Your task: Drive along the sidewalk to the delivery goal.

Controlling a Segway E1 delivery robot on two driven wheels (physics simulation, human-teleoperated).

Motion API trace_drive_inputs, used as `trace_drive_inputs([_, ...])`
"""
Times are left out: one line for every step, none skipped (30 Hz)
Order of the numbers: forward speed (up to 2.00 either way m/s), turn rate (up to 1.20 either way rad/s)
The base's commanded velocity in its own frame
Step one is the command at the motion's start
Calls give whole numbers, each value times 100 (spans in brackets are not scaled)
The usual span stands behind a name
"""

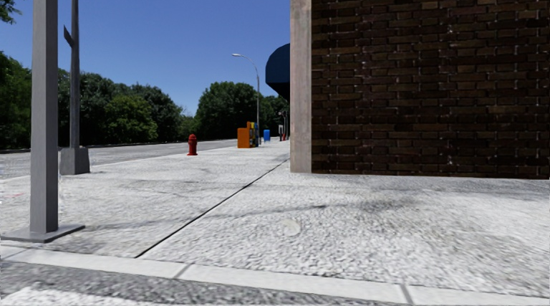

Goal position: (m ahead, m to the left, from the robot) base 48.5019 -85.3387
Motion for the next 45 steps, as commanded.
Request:
trace_drive_inputs([200,46])
trace_drive_inputs([200,46])
trace_drive_inputs([200,46])
trace_drive_inputs([200,46])
trace_drive_inputs([200,46])
trace_drive_inputs([200,46])
trace_drive_inputs([200,46])
trace_drive_inputs([200,46])
trace_drive_inputs([200,46])
trace_drive_inputs([200,46])
trace_drive_inputs([200,46])
trace_drive_inputs([200,46])
trace_drive_inputs([200,46])
trace_drive_inputs([200,46])
trace_drive_inputs([200,46])
trace_drive_inputs([200,40])
trace_drive_inputs([200,22])
trace_drive_inputs([200,8])
trace_drive_inputs([200,0])
trace_drive_inputs([200,0])
trace_drive_inputs([200,0])
trace_drive_inputs([200,0])
trace_drive_inputs([200,0])
trace_drive_inputs([200,0])
trace_drive_inputs([200,0])
trace_drive_inputs([200,0])
trace_drive_inputs([200,0])
trace_drive_inputs([200,0])
trace_drive_inputs([200,0])
trace_drive_inputs([200,0])
trace_drive_inputs([200,0])
trace_drive_inputs([200,0])
trace_drive_inputs([200,0])
trace_drive_inputs([200,0])
trace_drive_inputs([200,0])
trace_drive_inputs([200,0])
trace_drive_inputs([200,0])
trace_drive_inputs([200,0])
trace_drive_inputs([200,0])
trace_drive_inputs([200,0])
trace_drive_inputs([200,0])
trace_drive_inputs([200,0])
trace_drive_inputs([200,0])
trace_drive_inputs([200,0])
trace_drive_inputs([200,0])
